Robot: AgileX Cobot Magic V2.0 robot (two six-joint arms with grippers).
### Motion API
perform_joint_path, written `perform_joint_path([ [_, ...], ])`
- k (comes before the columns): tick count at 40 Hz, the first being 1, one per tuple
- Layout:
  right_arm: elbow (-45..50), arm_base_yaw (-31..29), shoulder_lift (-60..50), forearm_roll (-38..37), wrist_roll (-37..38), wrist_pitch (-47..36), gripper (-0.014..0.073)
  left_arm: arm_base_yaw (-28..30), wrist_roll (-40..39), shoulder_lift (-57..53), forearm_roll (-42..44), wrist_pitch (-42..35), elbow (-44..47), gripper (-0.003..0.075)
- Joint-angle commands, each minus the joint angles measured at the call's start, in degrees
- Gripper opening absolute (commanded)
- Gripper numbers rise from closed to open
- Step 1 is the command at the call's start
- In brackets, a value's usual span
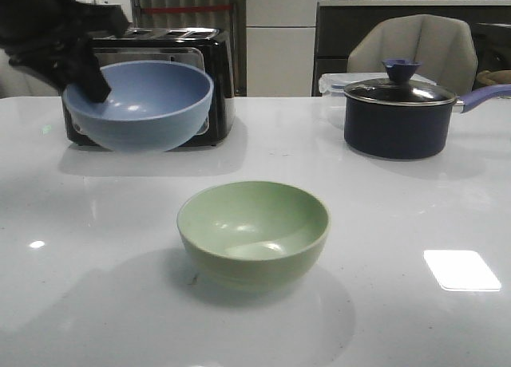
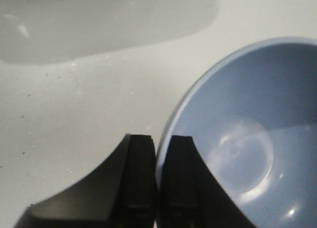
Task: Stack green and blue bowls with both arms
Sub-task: 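Carry the blue bowl over the green bowl and lower it inside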
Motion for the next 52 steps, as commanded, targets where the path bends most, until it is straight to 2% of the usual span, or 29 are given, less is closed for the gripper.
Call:
perform_joint_path([
  [1,-1.44,-0.03,-0.41,-0.37,-0.28,-3.41,0.0425,-4.07,2.68,-4.87,-2.93,0.17,-1.85,0.0093],
  [8,-1.44,-0.03,-0.41,-0.37,-0.28,-3.41,0.0425,-10.98,3.32,-4.41,-3.42,-0.44,-1.85,0.0093],
  [15,-1.44,-0.03,-0.41,-0.37,-0.28,-3.41,0.0425,-14.85,3.32,-1.96,-3.42,-3.07,-1.85,0.0093],
  [40,-1.44,-0.03,-0.41,-0.37,-0.28,-3.41,0.0425,-14.75,3.21,9.45,-3.31,-7.80,-1.85,0.0099],
  [46,-1.44,-0.03,-0.41,-0.37,-0.28,-3.41,0.0425,-14.75,3.21,11.01,-3.31,-7.81,-1.85,0.0176],
  [52,-1.44,-0.03,-0.41,-0.37,-0.28,-3.41,0.0425,-14.75,3.10,11.00,-3.31,-8.03,-1.96,0.0345],
])
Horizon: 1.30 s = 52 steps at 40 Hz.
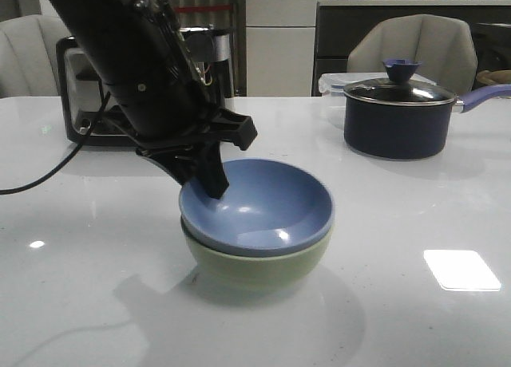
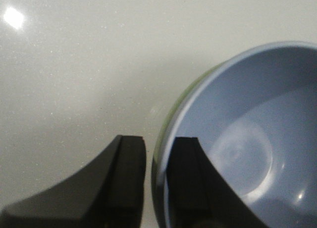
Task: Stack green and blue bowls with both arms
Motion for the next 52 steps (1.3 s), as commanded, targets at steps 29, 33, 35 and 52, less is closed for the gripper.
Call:
perform_joint_path([
  [29,-1.44,-0.03,-0.41,-0.37,-0.28,-3.41,0.0425,3.10,-0.38,-35.20,9.97,1.61,9.11,0.0413],
  [33,-1.44,-0.03,-0.41,-0.37,-0.28,-3.41,0.0425,3.10,-0.38,-41.93,10.06,1.22,14.07,0.0413],
  [35,-1.44,-0.03,-0.41,-0.37,-0.28,-3.41,0.0425,3.10,-0.38,-44.76,10.06,1.19,16.49,0.0413],
  [52,-1.44,-0.03,-0.41,-0.33,-0.28,-3.40,0.0425,3.10,-0.38,-67.49,10.95,1.35,33.01,0.0413],
])
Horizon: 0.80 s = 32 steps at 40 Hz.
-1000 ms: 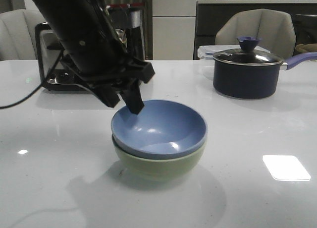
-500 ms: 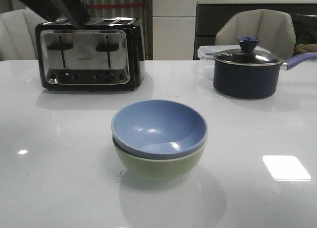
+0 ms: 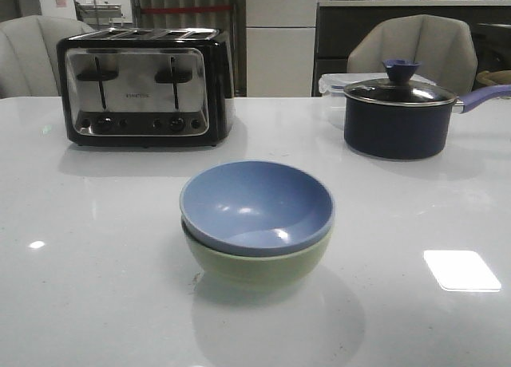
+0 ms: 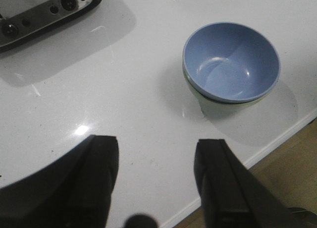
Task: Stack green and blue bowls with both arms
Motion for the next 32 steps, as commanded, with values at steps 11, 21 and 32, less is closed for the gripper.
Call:
perform_joint_path([
  [11,-1.44,-0.03,-0.41,-0.33,-0.28,-3.40,0.0400,0.05,-0.38,-7.85,0.28,-3.47,3.77,0.0337],
  [21,-1.44,-0.03,-0.33,-0.33,-0.28,-3.40,0.0122,0.05,-0.38,-7.85,0.42,-5.10,3.77,0.0108],
  [32,-1.44,-0.03,-0.33,-0.33,-0.28,-3.40,0.0052,0.05,-0.38,-7.85,0.30,-4.75,3.77,0.0093],
])
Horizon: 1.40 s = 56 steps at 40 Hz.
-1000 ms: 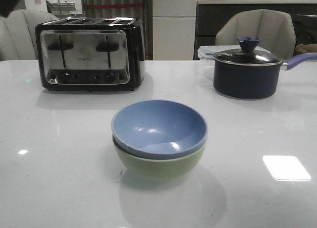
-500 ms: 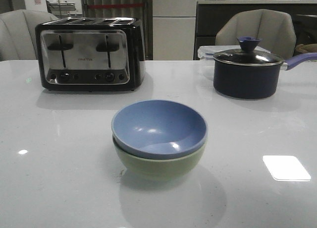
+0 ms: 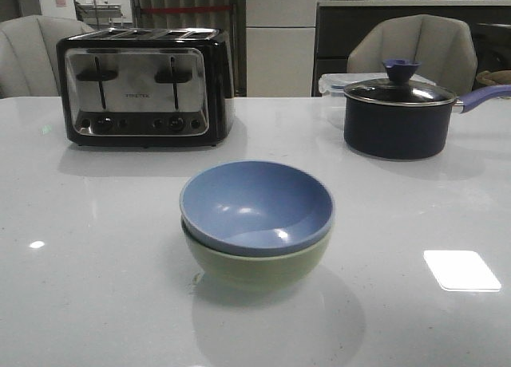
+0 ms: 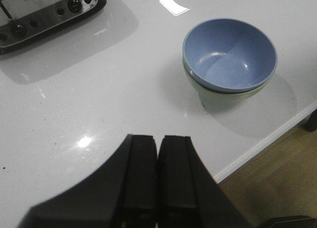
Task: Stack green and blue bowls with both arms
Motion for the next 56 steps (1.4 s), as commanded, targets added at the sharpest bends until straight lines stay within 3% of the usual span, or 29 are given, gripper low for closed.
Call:
perform_joint_path([
  [1,-1.44,-0.03,-0.33,-0.33,-0.28,-3.40,0.0052,0.05,-0.38,-0.09,-0.13,-4.19,-1.58,0.0093],
  [10,-1.44,-0.03,-0.33,-0.33,-0.28,-3.40,0.0052,0.10,-0.38,-1.27,-0.13,-4.19,-1.49,0.0093],
  [15,-1.44,-0.03,-0.33,-0.33,-0.28,-3.40,0.0052,3.23,-0.38,-4.78,0.54,-5.42,-0.51,0.0093],
  [24,-1.44,-0.03,-0.33,-0.33,-0.28,-3.40,0.0052,14.74,-0.38,-17.39,0.49,-22.06,11.56,0.0093],
  [34,-1.44,-0.03,-0.33,-0.33,-0.28,-3.40,0.0052,23.82,-0.83,-29.53,-0.37,-32.67,24.83,0.0093],
  [41,-1.44,-0.03,-0.33,-0.33,-0.28,-3.40,0.0052,25.43,-7.91,-33.44,2.86,-34.19,30.03,0.0093],
  [56,-1.44,-0.03,-0.33,-0.33,-0.28,-3.40,0.0052,25.99,-8.46,-35.76,2.77,-43.29,35.96,0.0093],
])
